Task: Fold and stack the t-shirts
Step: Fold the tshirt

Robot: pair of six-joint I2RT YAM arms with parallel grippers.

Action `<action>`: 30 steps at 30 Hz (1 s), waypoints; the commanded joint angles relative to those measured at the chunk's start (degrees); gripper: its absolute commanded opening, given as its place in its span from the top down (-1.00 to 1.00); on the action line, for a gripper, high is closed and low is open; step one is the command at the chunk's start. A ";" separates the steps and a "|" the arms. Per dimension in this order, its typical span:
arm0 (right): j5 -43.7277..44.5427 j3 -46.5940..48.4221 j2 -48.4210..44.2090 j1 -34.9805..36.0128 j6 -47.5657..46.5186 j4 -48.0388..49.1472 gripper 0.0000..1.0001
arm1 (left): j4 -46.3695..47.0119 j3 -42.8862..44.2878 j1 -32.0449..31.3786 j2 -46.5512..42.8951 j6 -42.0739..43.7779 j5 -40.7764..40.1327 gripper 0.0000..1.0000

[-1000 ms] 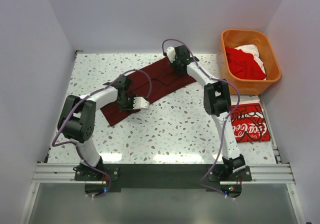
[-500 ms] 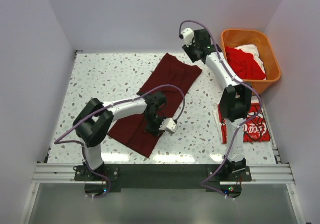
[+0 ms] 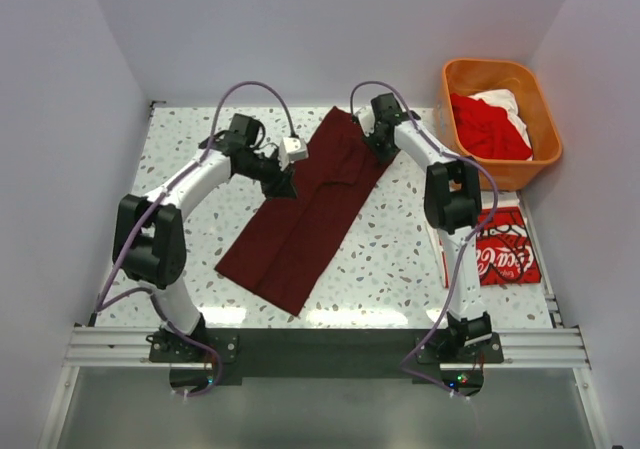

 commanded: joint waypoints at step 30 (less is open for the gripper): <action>5.81 11.64 5.91 12.07 -15.33 45.31 0.03 | 13.86 -26.03 4.94 -12.51 2.64 -19.91 0.48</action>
